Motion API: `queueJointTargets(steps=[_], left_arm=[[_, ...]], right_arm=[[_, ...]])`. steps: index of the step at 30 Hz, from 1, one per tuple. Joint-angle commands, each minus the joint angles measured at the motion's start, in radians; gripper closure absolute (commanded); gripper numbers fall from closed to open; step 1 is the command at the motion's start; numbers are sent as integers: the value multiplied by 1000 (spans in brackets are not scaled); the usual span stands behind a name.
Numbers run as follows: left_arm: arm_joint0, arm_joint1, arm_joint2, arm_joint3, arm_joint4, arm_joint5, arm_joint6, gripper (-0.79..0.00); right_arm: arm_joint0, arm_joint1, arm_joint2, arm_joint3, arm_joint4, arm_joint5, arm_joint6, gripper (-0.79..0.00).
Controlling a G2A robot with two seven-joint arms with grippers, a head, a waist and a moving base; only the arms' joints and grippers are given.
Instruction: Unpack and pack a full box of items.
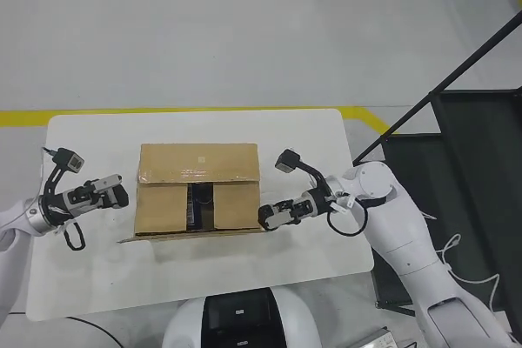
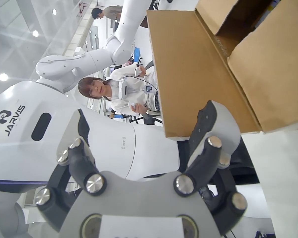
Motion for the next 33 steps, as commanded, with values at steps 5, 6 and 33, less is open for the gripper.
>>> queueJointTargets(steps=[5,6,33], left_arm=[[10,1,-8,-8,-3,-4,-5,-785],[11,1,-10,-9,-3,-6,-5,-785],[27,4,-35,12,-24,-19,-38,-785]], right_arm=[[-37,29,-63,-38,-13,0,0,-785],[-41,31,-73,-38,-19,3,0,-785],[-127,31,-246,-151,-535,119,-445,-785]])
